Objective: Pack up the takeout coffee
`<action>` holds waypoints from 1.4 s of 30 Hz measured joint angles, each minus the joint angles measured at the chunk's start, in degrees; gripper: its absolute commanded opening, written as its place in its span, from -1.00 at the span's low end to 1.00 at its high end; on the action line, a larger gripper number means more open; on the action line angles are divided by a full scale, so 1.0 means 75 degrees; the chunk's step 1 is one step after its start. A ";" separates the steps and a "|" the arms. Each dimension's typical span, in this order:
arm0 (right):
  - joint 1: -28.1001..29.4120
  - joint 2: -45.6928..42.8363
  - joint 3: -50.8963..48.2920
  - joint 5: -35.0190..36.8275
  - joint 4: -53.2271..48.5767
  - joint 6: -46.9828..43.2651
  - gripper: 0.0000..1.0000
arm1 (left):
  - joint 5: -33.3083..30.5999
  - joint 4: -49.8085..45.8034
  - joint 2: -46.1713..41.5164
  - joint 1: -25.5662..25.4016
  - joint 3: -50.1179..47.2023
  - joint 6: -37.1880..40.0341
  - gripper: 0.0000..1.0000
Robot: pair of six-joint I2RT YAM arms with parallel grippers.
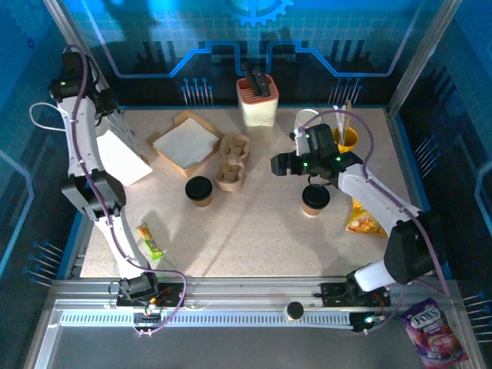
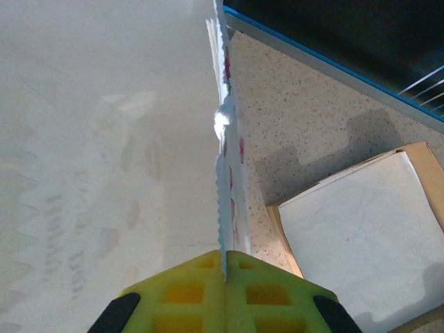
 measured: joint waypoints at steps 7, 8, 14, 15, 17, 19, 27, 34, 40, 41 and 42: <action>0.0000 -0.0052 0.0000 0.0017 -0.0184 0.0017 0.76 | -0.0490 -0.0236 -0.0638 -0.0152 0.0012 0.0341 -1.00; 0.0000 -0.0087 0.0000 0.0044 -0.0236 0.0015 0.77 | -0.0548 -0.0251 -0.0810 -0.0213 0.0012 0.0396 -1.00; -0.0012 -0.0589 0.0015 0.0315 -0.0554 -0.0099 0.77 | -0.0743 -0.0262 -0.2142 -0.0787 0.0041 0.0676 -1.00; -0.0035 -0.0685 0.0026 0.0350 -0.0606 -0.0117 0.78 | -0.0758 -0.0283 -0.2355 -0.0941 0.0096 0.0705 -1.00; -0.0122 -0.0857 0.0079 0.0408 -0.0708 -0.0160 0.77 | -0.0761 -0.0321 -0.2716 -0.1279 0.0192 0.0734 -1.00; -0.0251 -0.1020 0.0131 0.0513 -0.0799 -0.0216 0.78 | -0.0734 -0.0326 -0.3060 -0.1740 0.0227 0.0819 -1.00; -0.0764 -0.1556 0.0376 0.0912 -0.1192 -0.0391 0.78 | -0.0411 -0.0367 -0.3864 -0.4605 0.0230 0.1072 -1.00; -0.1405 -0.1920 0.0458 0.1212 -0.1489 -0.0414 0.78 | -0.0481 -0.0475 -0.3789 -0.7283 0.0259 0.1119 -1.00; -0.2063 -0.2349 0.0455 0.1373 -0.1836 -0.0408 0.79 | -0.0877 -0.0793 -0.3040 -0.8842 0.0589 0.0938 -1.00; -0.2171 -0.2463 0.0449 0.1396 -0.1886 -0.0399 0.79 | -0.0968 -0.0854 -0.2891 -0.9028 0.0586 0.0857 -1.00; -0.2276 -0.2588 0.0443 0.1428 -0.1918 -0.0382 0.79 | -0.1058 -0.0903 -0.2751 -0.9203 0.0557 0.0799 -1.00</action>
